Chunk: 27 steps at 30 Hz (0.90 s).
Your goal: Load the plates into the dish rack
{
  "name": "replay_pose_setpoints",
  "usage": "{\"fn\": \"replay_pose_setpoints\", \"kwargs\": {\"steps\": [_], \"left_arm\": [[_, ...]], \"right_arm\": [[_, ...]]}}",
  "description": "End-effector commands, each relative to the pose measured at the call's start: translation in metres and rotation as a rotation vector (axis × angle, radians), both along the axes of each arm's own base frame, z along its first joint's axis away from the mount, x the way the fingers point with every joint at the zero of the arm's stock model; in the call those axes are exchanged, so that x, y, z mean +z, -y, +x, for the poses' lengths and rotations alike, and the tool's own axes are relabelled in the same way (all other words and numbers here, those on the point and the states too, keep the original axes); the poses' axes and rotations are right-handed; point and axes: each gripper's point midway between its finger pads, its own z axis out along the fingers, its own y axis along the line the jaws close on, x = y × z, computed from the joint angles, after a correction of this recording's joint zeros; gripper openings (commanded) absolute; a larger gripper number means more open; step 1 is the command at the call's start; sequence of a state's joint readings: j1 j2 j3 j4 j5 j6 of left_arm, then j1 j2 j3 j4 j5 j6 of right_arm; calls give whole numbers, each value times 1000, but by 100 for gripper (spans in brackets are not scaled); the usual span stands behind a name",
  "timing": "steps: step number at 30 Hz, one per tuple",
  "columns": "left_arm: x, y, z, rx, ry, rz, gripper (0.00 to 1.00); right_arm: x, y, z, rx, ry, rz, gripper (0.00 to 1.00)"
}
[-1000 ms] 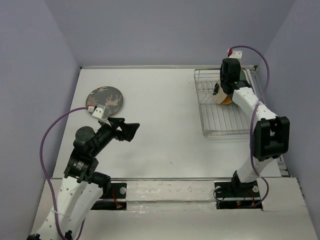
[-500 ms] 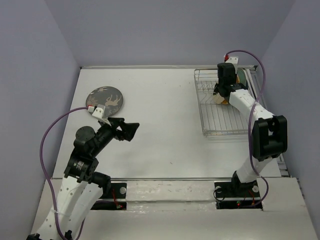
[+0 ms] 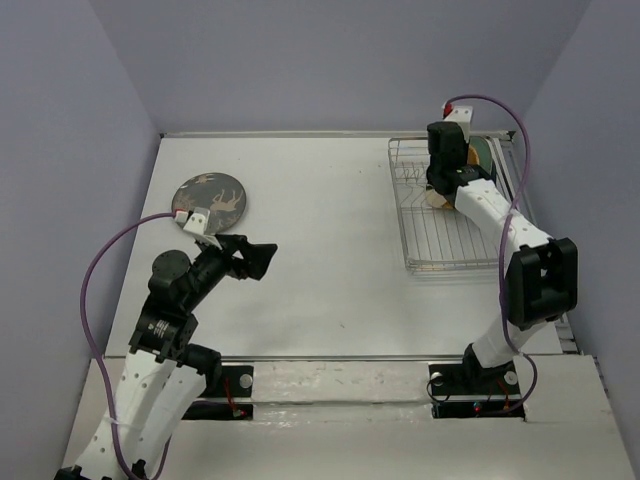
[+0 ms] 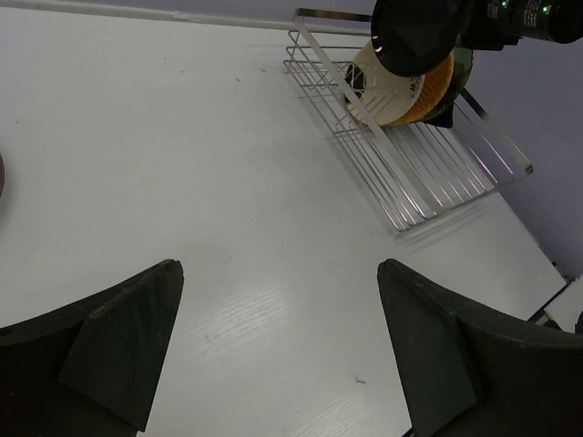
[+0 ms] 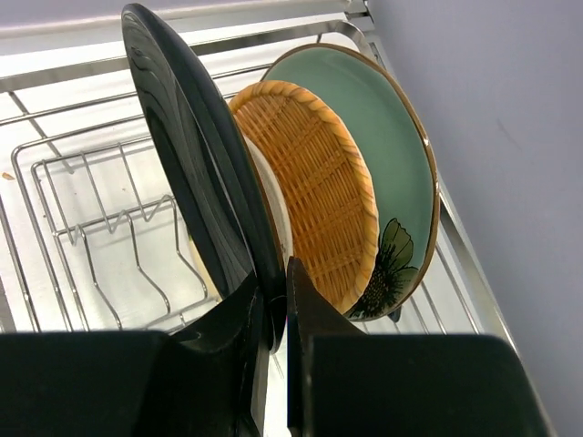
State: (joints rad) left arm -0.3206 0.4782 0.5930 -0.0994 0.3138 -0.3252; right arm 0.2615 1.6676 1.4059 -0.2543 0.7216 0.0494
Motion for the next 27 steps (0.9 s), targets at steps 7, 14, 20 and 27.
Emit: {"fn": "replay_pose_setpoints", "kwargs": {"steps": [7, 14, 20, 27], "left_arm": [[-3, -1, 7, 12, -1, 12, 99], [-11, -8, 16, 53, -34, 20, 99], [-37, -12, 34, 111, -174, 7, 99], [-39, -25, 59, 276, -231, -82, 99]], "right_arm": [[-24, 1, 5, -59, 11, 32, 7], [-38, -10, 7, -22, 3, 96, 7], [-46, -23, 5, -23, 10, 213, 47], [0, -50, -7, 107, 75, 380, 74]]}}
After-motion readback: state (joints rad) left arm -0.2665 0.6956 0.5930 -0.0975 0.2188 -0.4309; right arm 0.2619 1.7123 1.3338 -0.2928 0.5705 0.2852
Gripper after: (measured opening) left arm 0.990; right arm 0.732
